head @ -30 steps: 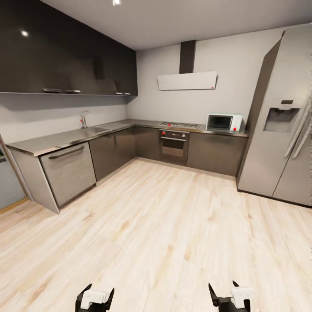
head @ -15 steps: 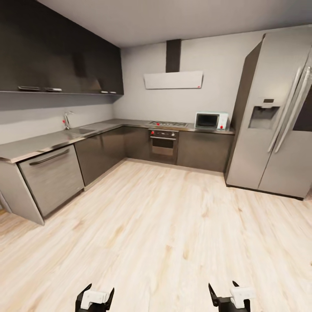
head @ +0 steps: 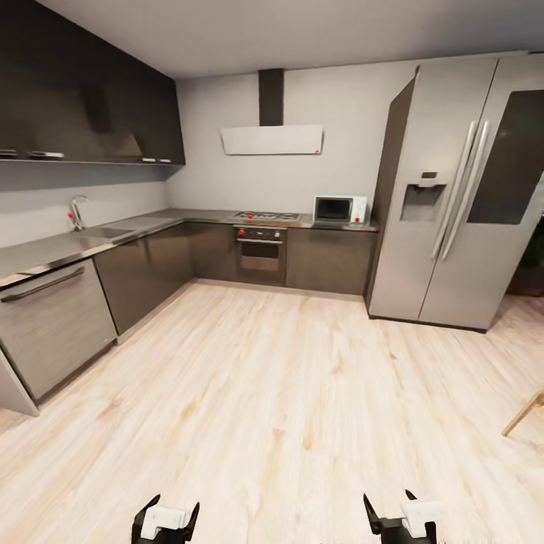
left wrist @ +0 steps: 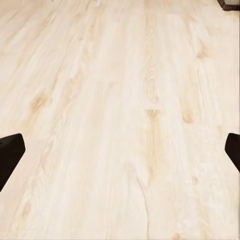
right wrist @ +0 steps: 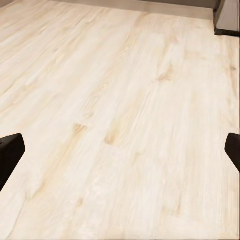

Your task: Put the three can of soda from the living room inside the tash can in the kitchen.

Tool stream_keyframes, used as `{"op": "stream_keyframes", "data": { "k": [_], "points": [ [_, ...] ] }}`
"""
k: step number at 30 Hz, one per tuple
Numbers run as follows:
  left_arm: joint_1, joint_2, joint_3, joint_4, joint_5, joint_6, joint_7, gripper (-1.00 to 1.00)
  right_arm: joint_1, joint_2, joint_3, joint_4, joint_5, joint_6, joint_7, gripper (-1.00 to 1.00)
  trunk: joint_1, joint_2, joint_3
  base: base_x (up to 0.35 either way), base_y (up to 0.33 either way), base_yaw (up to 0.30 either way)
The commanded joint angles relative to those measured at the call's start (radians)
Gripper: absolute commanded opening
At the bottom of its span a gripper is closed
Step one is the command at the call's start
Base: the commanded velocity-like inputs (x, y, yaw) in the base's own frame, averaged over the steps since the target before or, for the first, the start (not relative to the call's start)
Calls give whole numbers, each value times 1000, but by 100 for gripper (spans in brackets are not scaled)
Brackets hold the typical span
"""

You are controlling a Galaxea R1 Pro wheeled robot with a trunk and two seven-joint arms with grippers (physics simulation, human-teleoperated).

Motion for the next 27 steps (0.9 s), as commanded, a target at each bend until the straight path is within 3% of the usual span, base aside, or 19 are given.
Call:
{"op": "stream_keyframes", "data": {
  "k": [1, 27],
  "points": [
    [0, 0, 0, 0, 0, 0, 0, 100, 0, 0, 0, 0, 0, 0, 0, 100, 0, 0, 0, 2, -50, -236],
    [0, 0, -5, 1, 0, -1, 5, 100, 0, 0, 0, 0, 0, 0, 0, 100, 0, 0, 0, 0, -254, -236]
  ]
}}
